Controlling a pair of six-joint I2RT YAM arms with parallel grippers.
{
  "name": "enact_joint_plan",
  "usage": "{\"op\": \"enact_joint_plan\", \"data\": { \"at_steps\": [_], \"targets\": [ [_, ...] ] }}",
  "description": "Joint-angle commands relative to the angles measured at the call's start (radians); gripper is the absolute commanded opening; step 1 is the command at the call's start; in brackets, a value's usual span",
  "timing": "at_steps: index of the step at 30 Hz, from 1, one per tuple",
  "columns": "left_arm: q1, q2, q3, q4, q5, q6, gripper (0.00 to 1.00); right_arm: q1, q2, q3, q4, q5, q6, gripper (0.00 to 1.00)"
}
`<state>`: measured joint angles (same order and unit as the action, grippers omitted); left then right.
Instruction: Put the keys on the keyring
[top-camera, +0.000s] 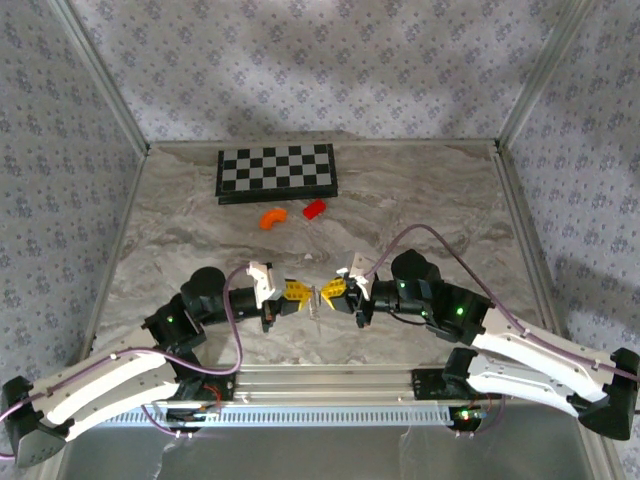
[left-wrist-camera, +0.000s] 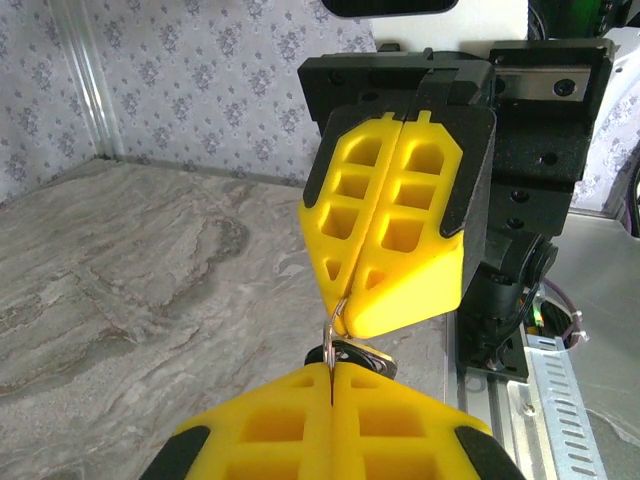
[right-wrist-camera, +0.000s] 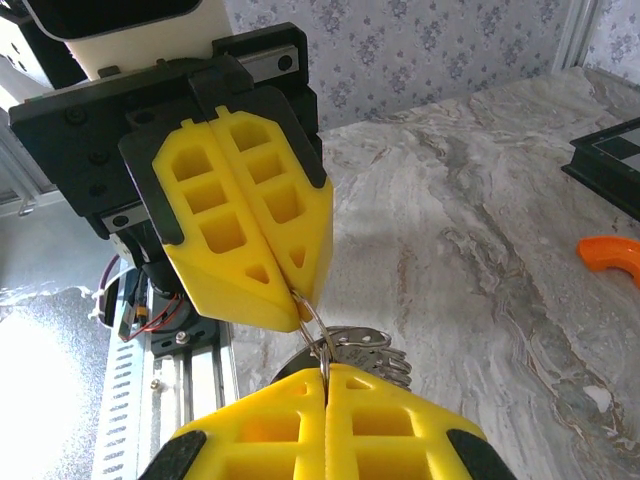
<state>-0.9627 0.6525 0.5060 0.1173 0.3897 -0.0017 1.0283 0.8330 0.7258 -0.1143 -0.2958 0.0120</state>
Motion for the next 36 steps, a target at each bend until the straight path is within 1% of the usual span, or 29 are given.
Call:
{"op": "enact_joint_plan", "data": {
  "at_steps": [1, 21, 36],
  "targets": [
    [-0.005, -0.018, 0.013, 0.054, 0.017, -0.007, 0.0, 0.002, -0.018, -0.016, 0.006, 0.013, 0.02, 0.0],
    [-0.006, -0.02, 0.013, 0.051, 0.017, -0.01, 0.0, -0.001, -0.033, -0.025, 0.02, 0.026, 0.024, 0.0],
    [-0.007, -0.017, 0.012, 0.052, 0.014, -0.011, 0.0, -0.004, -0.01, -0.022, 0.051, -0.01, 0.026, 0.0]
  ]
}}
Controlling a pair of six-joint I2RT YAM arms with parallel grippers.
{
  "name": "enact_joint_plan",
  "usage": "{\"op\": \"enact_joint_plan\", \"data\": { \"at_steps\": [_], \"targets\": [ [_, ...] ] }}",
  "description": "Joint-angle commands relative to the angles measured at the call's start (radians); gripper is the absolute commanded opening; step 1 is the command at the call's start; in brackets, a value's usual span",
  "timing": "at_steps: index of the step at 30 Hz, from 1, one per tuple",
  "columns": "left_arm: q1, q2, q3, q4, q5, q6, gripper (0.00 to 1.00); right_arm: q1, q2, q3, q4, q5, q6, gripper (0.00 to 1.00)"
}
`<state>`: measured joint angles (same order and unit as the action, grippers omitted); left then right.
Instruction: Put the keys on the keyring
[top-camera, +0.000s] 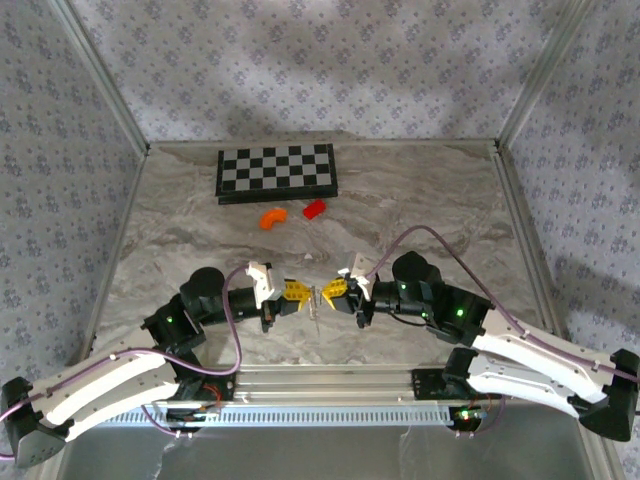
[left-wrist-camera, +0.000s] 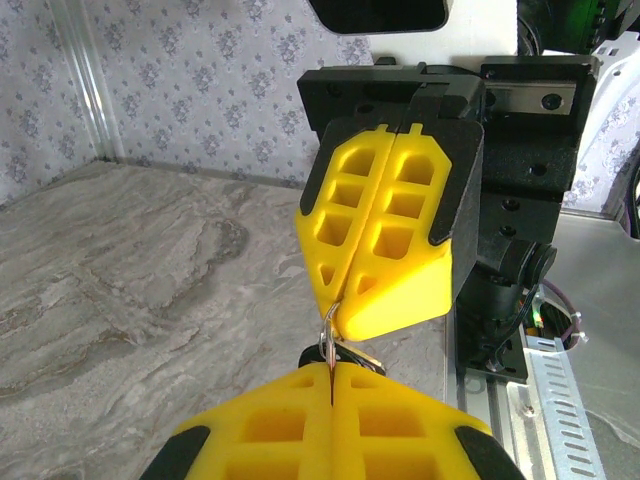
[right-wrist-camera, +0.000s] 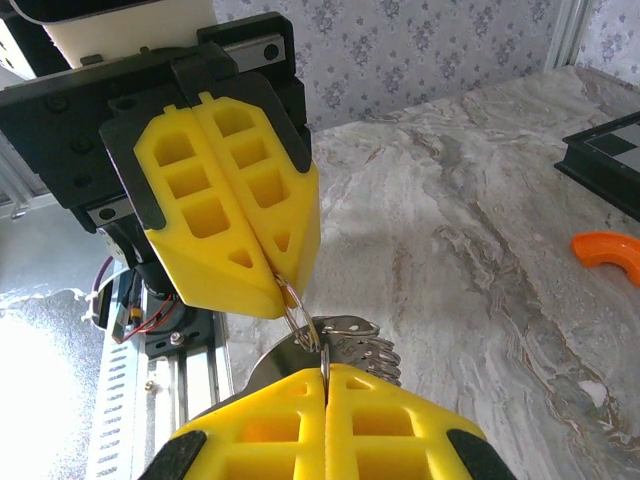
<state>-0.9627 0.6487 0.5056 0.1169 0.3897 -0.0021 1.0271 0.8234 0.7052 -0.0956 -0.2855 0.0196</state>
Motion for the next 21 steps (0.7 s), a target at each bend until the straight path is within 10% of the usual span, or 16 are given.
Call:
{"op": "enact_joint_plan", "data": {
  "at_steps": [1, 21],
  "targets": [
    [-0.007, -0.013, 0.013, 0.052, 0.012, -0.009, 0.0, -0.002, 0.001, 0.0, 0.033, -0.024, 0.019, 0.0],
    [-0.007, -0.015, 0.014, 0.047, 0.011, -0.008, 0.0, -0.003, -0.009, 0.006, 0.011, -0.021, 0.001, 0.0]
  ]
}}
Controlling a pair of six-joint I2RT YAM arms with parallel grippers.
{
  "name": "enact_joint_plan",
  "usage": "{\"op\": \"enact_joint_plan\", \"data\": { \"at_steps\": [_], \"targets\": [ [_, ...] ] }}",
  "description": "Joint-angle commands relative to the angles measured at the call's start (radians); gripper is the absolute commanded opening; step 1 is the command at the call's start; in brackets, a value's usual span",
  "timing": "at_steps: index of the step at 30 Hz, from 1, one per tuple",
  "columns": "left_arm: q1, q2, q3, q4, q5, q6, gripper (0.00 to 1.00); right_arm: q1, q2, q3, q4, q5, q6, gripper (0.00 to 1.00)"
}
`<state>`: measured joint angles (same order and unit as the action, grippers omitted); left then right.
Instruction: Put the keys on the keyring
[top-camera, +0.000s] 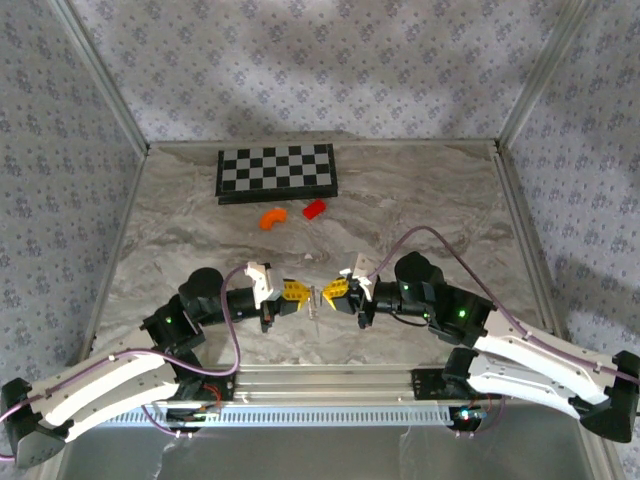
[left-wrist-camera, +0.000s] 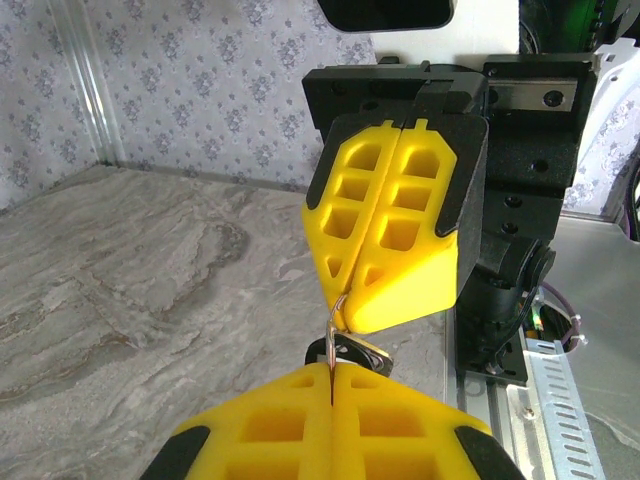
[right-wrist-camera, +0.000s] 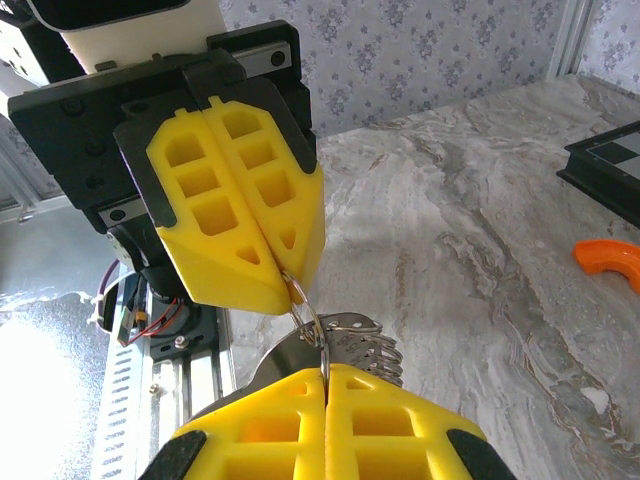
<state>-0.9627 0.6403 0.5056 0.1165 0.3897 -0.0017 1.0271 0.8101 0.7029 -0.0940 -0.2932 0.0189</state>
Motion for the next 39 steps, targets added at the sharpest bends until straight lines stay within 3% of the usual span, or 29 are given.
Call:
{"op": "enact_joint_plan", "data": {
  "at_steps": [1, 39],
  "targets": [
    [-0.007, -0.006, 0.016, 0.047, 0.011, -0.007, 0.0, -0.003, 0.005, 0.008, 0.014, -0.014, 0.001, 0.0],
    [-0.007, -0.007, 0.005, 0.055, 0.012, -0.014, 0.0, -0.012, -0.004, -0.025, 0.059, -0.026, 0.006, 0.0]
  ]
}}
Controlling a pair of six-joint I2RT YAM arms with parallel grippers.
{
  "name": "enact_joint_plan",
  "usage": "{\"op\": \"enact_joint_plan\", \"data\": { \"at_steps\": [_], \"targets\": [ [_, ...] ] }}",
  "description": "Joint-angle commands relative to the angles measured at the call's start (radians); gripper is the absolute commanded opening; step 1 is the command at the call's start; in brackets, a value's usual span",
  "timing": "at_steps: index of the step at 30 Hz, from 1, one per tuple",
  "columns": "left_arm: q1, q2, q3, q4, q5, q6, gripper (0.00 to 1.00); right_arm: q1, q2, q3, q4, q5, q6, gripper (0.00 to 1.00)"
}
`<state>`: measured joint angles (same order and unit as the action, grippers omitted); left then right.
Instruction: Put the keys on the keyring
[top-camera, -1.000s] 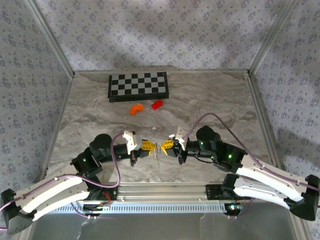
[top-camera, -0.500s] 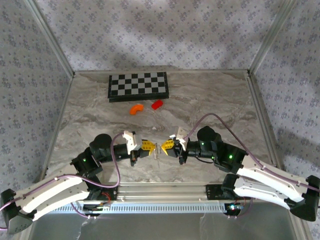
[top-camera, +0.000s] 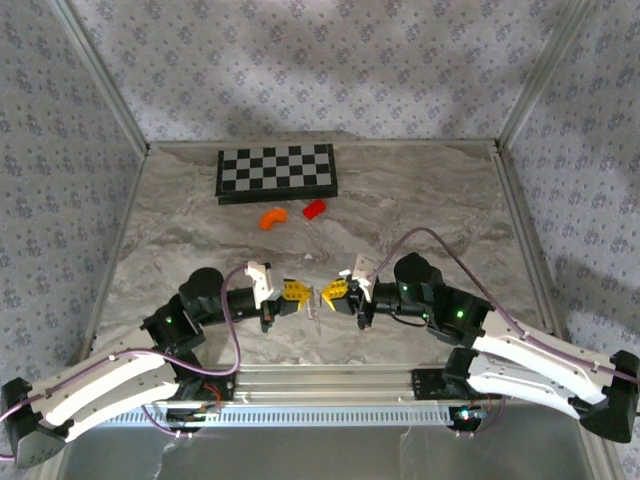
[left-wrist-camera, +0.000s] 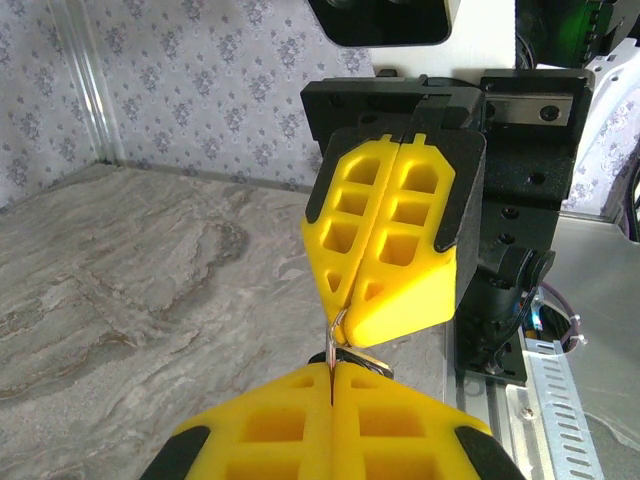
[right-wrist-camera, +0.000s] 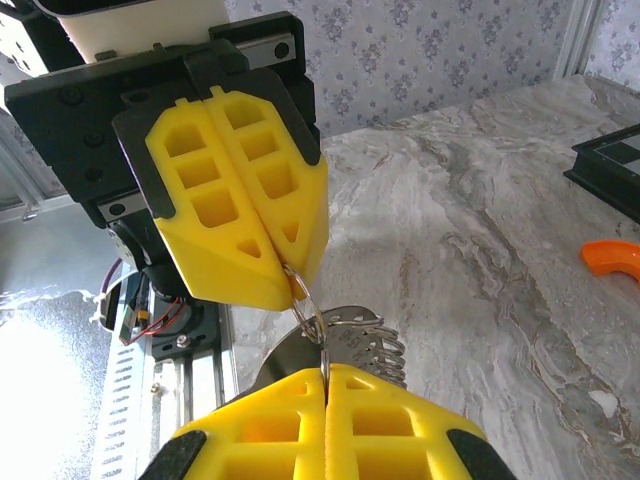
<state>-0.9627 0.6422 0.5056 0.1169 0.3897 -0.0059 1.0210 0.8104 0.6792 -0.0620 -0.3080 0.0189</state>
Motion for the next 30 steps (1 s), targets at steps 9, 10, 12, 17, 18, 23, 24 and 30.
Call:
{"op": "enact_joint_plan", "data": {
  "at_steps": [9, 10, 12, 17, 18, 23, 24, 30],
  "targets": [
    [-0.007, -0.01, 0.002, 0.056, 0.014, -0.011, 0.0, -0.01, 0.003, -0.001, 0.045, -0.028, 0.012, 0.0],
    [-0.007, -0.01, 0.002, 0.056, 0.012, -0.011, 0.0, -0.011, 0.005, 0.0, 0.045, -0.03, 0.012, 0.0],
    [-0.007, -0.011, 0.002, 0.054, 0.012, -0.011, 0.0, -0.01, 0.003, 0.0, 0.044, -0.032, 0.012, 0.0],
    [-0.007, -0.018, 0.002, 0.048, 0.008, -0.009, 0.0, -0.011, -0.014, 0.003, 0.005, -0.025, 0.008, 0.0],
    [-0.007, -0.018, 0.002, 0.047, 0.008, -0.009, 0.0, -0.011, -0.02, 0.004, -0.004, -0.023, 0.006, 0.0],
    [-0.007, -0.015, 0.004, 0.049, 0.009, -0.006, 0.0, -0.012, -0.028, 0.018, -0.028, -0.021, -0.005, 0.0],
    [-0.007, -0.013, 0.005, 0.049, 0.009, -0.008, 0.0, -0.013, -0.026, 0.019, -0.027, -0.022, -0.007, 0.0],
    [-0.007, -0.013, 0.008, 0.047, 0.014, -0.008, 0.0, -0.019, -0.004, 0.023, -0.003, -0.037, -0.011, 0.0]
  ]
}}
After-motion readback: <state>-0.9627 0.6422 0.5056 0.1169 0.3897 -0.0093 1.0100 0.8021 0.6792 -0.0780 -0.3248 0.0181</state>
